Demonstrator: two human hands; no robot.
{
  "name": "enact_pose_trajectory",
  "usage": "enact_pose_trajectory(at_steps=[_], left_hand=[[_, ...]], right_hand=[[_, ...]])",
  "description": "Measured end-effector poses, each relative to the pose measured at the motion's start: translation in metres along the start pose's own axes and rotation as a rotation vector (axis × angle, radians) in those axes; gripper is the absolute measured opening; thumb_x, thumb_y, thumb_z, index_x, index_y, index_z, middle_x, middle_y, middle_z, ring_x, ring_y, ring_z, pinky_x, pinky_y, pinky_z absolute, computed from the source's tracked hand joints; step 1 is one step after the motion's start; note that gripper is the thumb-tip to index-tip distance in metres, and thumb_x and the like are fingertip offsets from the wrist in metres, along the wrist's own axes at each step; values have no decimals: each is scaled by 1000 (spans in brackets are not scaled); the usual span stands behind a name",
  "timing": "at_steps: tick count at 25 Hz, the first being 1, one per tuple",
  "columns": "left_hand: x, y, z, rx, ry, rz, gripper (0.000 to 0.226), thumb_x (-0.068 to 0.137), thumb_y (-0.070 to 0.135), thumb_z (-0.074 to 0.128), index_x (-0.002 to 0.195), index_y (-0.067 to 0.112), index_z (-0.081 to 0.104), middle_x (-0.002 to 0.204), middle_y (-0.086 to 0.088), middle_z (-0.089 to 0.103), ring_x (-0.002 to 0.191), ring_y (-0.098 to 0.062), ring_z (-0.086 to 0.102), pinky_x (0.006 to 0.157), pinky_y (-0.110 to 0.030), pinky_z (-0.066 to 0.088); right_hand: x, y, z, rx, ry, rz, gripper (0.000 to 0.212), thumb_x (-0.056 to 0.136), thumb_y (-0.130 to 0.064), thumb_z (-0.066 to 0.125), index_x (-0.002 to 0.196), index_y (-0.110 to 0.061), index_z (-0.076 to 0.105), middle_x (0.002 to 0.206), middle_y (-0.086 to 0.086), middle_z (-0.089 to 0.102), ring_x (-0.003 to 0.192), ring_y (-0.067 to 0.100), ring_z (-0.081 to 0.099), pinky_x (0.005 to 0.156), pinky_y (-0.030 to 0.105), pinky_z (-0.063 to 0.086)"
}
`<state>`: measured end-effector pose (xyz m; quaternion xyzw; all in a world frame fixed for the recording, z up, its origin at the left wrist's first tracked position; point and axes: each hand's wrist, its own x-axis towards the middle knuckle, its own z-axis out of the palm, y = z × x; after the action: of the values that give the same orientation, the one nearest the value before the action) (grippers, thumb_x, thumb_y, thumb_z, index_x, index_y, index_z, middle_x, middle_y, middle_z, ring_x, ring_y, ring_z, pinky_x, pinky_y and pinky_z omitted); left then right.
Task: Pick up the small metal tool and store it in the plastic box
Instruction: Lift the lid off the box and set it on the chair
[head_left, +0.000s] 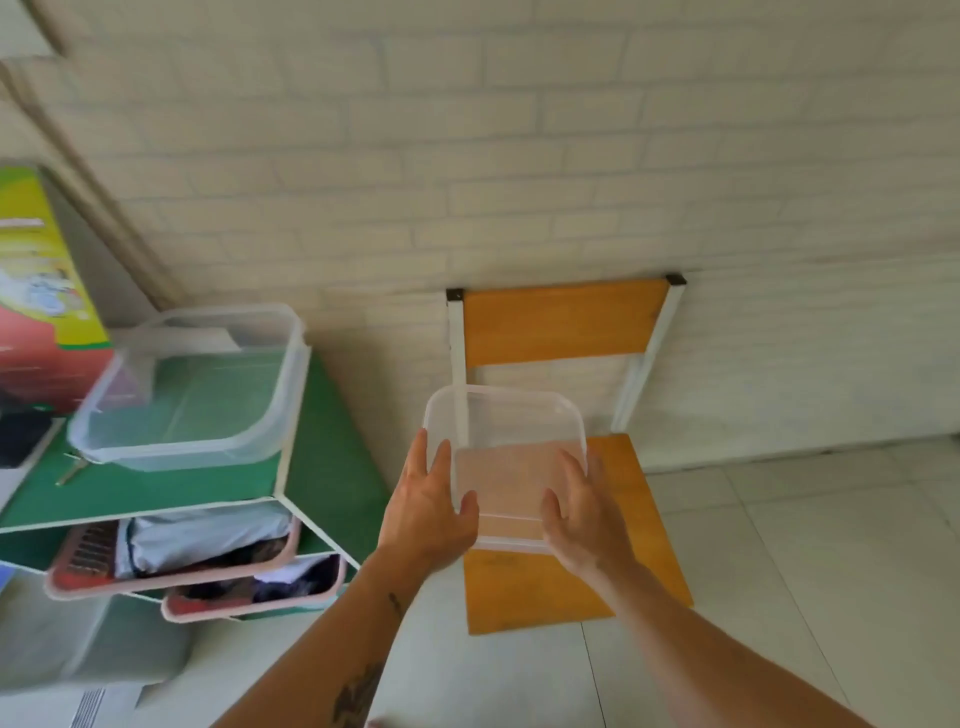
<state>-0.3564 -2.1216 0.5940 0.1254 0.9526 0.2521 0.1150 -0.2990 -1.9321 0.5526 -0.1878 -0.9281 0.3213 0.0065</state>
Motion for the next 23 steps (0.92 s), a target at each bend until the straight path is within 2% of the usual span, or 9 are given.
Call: enact_pose_trajectory(at_steps=[6, 11, 15, 19, 23], left_hand=[[44, -38, 104, 83, -234, -53, 75, 93, 42, 46, 154, 21, 8, 165, -5, -6, 148, -32, 22, 114, -43, 33], [85, -75, 192, 82, -291, -54, 70, 95, 37, 47, 152, 20, 12, 163, -5, 2, 142, -32, 32, 109, -42, 40], [98, -97, 242, 55, -309, -65, 68, 95, 36, 47, 152, 22, 11, 163, -3, 3, 139, -34, 35, 107, -44, 43], [100, -104, 254, -6, -339, -83, 64, 95, 32, 46, 150, 22, 15, 162, 1, 6, 139, -32, 35, 109, -45, 44], [93, -95, 221, -69, -287, -89, 55, 94, 20, 48, 146, 20, 29, 155, -1, 27, 130, -27, 46, 103, -38, 47]], right_hand=[[29, 81, 77, -74, -84, 125, 55, 90, -39, 44, 142, -23, 35, 149, 14, 31, 124, 33, 49, 92, 47, 53], [60, 146, 152, -129, -95, 177, 53, 92, -36, 49, 141, -20, 37, 149, 13, 32, 123, 32, 51, 90, 44, 56], [70, 180, 185, -135, -90, 168, 43, 89, -35, 48, 129, -21, 40, 139, 8, 36, 113, 27, 50, 80, 44, 59], [72, 191, 192, -133, -128, 192, 39, 84, -35, 44, 121, -23, 40, 139, 7, 33, 111, 28, 49, 79, 47, 57], [67, 165, 169, -144, -129, 210, 48, 88, -31, 47, 134, -21, 37, 152, 8, 26, 126, 32, 45, 92, 49, 53]])
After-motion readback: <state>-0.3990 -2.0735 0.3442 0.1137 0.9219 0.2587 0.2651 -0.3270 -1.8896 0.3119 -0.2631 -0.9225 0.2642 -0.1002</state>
